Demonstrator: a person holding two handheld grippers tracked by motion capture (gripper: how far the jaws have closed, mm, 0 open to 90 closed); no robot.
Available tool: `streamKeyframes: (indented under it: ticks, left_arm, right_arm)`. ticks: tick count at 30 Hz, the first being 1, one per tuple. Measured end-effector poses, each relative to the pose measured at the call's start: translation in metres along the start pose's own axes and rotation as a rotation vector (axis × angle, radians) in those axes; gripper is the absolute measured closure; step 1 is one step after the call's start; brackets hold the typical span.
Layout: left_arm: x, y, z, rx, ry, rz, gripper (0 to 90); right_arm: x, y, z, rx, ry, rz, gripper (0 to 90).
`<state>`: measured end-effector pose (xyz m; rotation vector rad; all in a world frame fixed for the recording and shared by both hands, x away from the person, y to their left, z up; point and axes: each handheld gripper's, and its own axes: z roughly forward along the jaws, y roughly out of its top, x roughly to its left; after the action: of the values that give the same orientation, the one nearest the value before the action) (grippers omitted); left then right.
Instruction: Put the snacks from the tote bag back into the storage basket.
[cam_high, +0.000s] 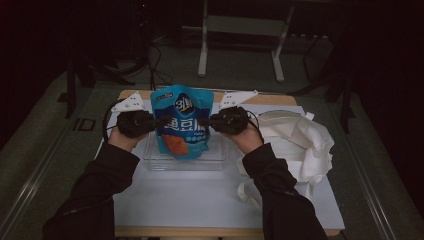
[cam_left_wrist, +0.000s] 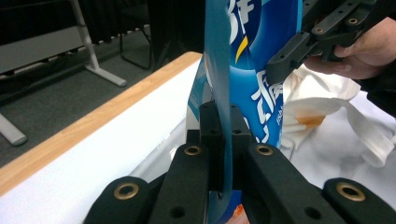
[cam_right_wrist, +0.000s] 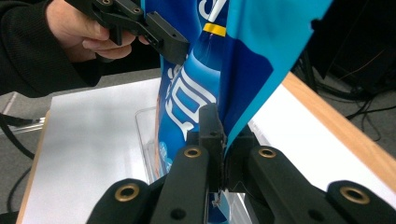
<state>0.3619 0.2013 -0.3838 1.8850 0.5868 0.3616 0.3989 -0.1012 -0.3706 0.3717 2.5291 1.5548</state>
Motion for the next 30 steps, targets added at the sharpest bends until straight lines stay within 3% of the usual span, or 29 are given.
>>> streamKeyframes:
  ticks: [9,24,30]
  left_arm:
    - [0.0,-0.015,0.007,0.003,-0.021,-0.026,89.9]
    - [-0.002,-0.039,0.02,0.01,-0.05,-0.045,89.6]
    - [-0.003,-0.043,0.018,0.002,-0.072,-0.031,89.3]
  right_arm:
    - [0.001,-0.017,0.005,0.006,0.014,0.034,88.9]
    - [0.001,-0.039,0.011,0.044,0.013,0.035,88.9]
    - [0.001,-0.045,0.011,0.032,0.03,0.045,88.9]
